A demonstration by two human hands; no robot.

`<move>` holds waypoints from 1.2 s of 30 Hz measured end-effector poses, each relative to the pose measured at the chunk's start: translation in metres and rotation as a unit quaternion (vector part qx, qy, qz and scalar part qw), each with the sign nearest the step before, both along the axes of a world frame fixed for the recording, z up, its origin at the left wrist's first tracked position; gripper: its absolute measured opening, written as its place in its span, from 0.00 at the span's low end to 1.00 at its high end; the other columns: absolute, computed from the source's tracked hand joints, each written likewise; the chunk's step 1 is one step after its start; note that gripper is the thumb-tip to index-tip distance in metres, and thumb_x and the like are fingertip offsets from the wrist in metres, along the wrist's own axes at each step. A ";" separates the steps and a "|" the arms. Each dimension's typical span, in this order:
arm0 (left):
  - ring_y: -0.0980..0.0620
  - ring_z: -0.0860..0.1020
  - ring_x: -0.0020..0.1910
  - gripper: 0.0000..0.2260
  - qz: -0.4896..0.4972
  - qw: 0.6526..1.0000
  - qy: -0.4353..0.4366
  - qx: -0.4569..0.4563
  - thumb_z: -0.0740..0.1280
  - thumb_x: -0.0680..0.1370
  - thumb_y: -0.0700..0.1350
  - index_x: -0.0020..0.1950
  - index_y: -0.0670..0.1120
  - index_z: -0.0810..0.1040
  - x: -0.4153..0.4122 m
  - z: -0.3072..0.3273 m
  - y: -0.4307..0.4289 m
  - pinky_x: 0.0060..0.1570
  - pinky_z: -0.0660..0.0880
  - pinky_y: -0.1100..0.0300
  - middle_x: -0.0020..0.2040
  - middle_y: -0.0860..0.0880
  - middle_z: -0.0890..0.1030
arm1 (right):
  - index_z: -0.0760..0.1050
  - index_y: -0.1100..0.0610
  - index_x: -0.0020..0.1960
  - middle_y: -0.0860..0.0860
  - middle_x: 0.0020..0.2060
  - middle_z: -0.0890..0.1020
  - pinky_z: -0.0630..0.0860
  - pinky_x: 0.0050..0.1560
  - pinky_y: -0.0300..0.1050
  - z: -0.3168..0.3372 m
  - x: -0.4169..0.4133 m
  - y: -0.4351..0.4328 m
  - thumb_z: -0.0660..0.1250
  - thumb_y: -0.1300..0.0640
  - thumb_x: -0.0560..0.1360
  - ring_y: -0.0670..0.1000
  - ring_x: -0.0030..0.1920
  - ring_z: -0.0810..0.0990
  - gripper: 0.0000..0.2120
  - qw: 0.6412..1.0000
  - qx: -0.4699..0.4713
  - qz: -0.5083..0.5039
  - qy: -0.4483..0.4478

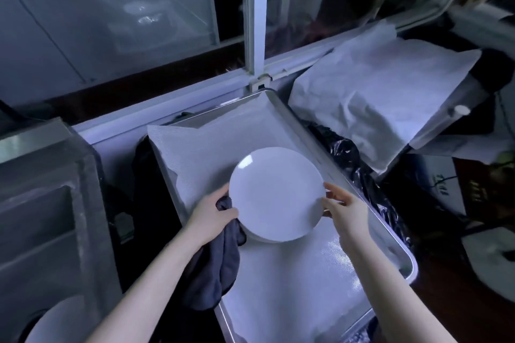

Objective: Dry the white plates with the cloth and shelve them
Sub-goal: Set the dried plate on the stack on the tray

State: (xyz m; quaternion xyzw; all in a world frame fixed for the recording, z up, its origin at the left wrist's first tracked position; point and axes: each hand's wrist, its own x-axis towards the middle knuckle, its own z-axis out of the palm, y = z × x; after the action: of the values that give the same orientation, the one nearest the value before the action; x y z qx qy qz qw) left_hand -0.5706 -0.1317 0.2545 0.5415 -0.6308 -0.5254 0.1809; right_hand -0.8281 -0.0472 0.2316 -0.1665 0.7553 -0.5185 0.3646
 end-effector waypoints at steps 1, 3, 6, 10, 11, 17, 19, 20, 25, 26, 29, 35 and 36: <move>0.64 0.78 0.49 0.27 0.006 1.000 -0.004 -0.006 0.67 0.71 0.35 0.60 0.65 0.78 -0.004 -0.002 -0.001 0.46 0.67 0.80 0.48 0.63 0.83 | 0.84 0.53 0.57 0.47 0.38 0.81 0.82 0.52 0.53 -0.002 -0.001 -0.003 0.68 0.70 0.70 0.47 0.32 0.78 0.20 1.000 0.002 -0.002 0.000; 0.70 0.76 0.42 0.27 0.013 1.000 -0.013 -0.014 0.67 0.72 0.34 0.59 0.65 0.77 -0.009 -0.007 -0.005 0.42 0.66 0.82 0.44 0.65 0.83 | 0.84 0.51 0.55 0.44 0.35 0.80 0.81 0.50 0.52 -0.006 -0.002 -0.006 0.68 0.70 0.70 0.44 0.30 0.76 0.19 1.000 0.009 -0.002 0.008; 0.65 0.75 0.42 0.27 0.015 0.999 -0.037 -0.010 0.67 0.72 0.35 0.60 0.65 0.75 -0.014 -0.014 -0.009 0.40 0.65 0.83 0.41 0.64 0.81 | 0.84 0.48 0.51 0.43 0.33 0.80 0.81 0.49 0.54 -0.013 -0.004 -0.010 0.68 0.70 0.70 0.42 0.27 0.74 0.19 0.999 0.023 -0.003 0.022; 0.67 0.75 0.43 0.29 0.023 0.998 -0.049 0.010 0.68 0.73 0.36 0.66 0.65 0.72 -0.017 -0.020 -0.010 0.38 0.64 0.83 0.46 0.66 0.79 | 0.86 0.51 0.52 0.40 0.27 0.78 0.80 0.47 0.52 -0.024 -0.006 -0.010 0.66 0.69 0.69 0.42 0.26 0.74 0.19 0.999 0.041 0.007 0.022; 0.66 0.75 0.42 0.29 0.020 0.998 -0.051 0.008 0.67 0.73 0.35 0.64 0.67 0.72 -0.017 -0.021 -0.010 0.38 0.65 0.83 0.45 0.66 0.79 | 0.86 0.52 0.53 0.40 0.27 0.78 0.79 0.45 0.51 -0.026 -0.006 -0.010 0.66 0.69 0.69 0.42 0.26 0.75 0.19 0.999 0.042 0.009 0.022; 0.70 0.75 0.38 0.30 0.019 0.998 -0.057 0.020 0.66 0.73 0.36 0.56 0.74 0.71 -0.015 -0.028 -0.011 0.38 0.68 0.81 0.42 0.59 0.79 | 0.83 0.42 0.46 0.40 0.27 0.80 0.81 0.48 0.54 -0.033 -0.005 -0.011 0.68 0.68 0.69 0.41 0.26 0.76 0.21 0.999 0.034 0.011 0.034; 0.70 0.76 0.46 0.30 0.014 0.998 -0.064 0.027 0.67 0.73 0.38 0.65 0.70 0.71 -0.014 -0.029 -0.011 0.41 0.69 0.78 0.47 0.61 0.80 | 0.84 0.46 0.51 0.38 0.29 0.81 0.81 0.47 0.53 -0.034 -0.006 -0.010 0.68 0.68 0.70 0.41 0.27 0.77 0.19 0.999 0.033 0.013 0.036; 0.65 0.77 0.53 0.30 0.013 0.997 -0.068 0.035 0.67 0.74 0.39 0.70 0.65 0.69 -0.013 -0.030 -0.010 0.47 0.69 0.75 0.53 0.59 0.80 | 0.84 0.47 0.53 0.37 0.30 0.81 0.81 0.47 0.54 -0.034 -0.005 -0.010 0.68 0.67 0.71 0.40 0.27 0.77 0.18 0.998 0.034 0.016 0.041; 0.54 0.70 0.70 0.34 0.048 0.994 -0.067 0.072 0.72 0.73 0.45 0.77 0.57 0.63 0.002 -0.025 -0.007 0.69 0.65 0.57 0.70 0.54 0.72 | 0.82 0.48 0.60 0.43 0.45 0.83 0.80 0.48 0.53 -0.025 0.002 -0.007 0.70 0.58 0.75 0.46 0.36 0.80 0.15 0.993 0.045 0.017 0.105; 0.54 0.71 0.69 0.32 0.055 0.994 -0.057 0.073 0.72 0.73 0.45 0.75 0.57 0.66 0.007 -0.022 -0.006 0.69 0.66 0.58 0.69 0.54 0.73 | 0.81 0.46 0.59 0.46 0.49 0.82 0.78 0.47 0.48 -0.022 0.005 -0.006 0.70 0.58 0.75 0.48 0.39 0.80 0.14 0.990 0.047 0.013 0.135; 0.58 0.76 0.61 0.23 0.081 0.994 -0.026 0.073 0.73 0.72 0.46 0.66 0.61 0.76 0.029 -0.015 0.000 0.61 0.70 0.62 0.61 0.56 0.79 | 0.81 0.46 0.56 0.48 0.52 0.80 0.70 0.43 0.33 -0.011 0.022 -0.007 0.68 0.62 0.75 0.40 0.39 0.77 0.15 0.981 0.013 0.021 0.193; 0.56 0.80 0.53 0.17 0.170 0.981 0.041 0.083 0.73 0.73 0.43 0.60 0.58 0.81 0.088 0.003 0.017 0.60 0.74 0.60 0.53 0.53 0.83 | 0.83 0.48 0.51 0.45 0.48 0.81 0.77 0.47 0.42 0.022 0.103 -0.025 0.69 0.67 0.74 0.43 0.40 0.79 0.15 0.959 -0.060 0.197 0.197; 0.55 0.81 0.53 0.17 0.185 0.978 0.050 0.082 0.73 0.73 0.43 0.59 0.58 0.81 0.102 0.007 0.020 0.59 0.74 0.60 0.53 0.53 0.83 | 0.82 0.47 0.50 0.44 0.48 0.82 0.77 0.47 0.42 0.025 0.120 -0.029 0.70 0.66 0.74 0.42 0.39 0.79 0.14 0.951 -0.066 0.227 0.197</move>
State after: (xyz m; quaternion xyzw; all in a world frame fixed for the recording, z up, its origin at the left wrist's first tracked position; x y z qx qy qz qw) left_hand -0.4687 -0.1114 0.2611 0.6347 -0.4645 -0.5596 0.2612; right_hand -0.7081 -0.0763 0.2570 -0.4563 0.7181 -0.4277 0.3053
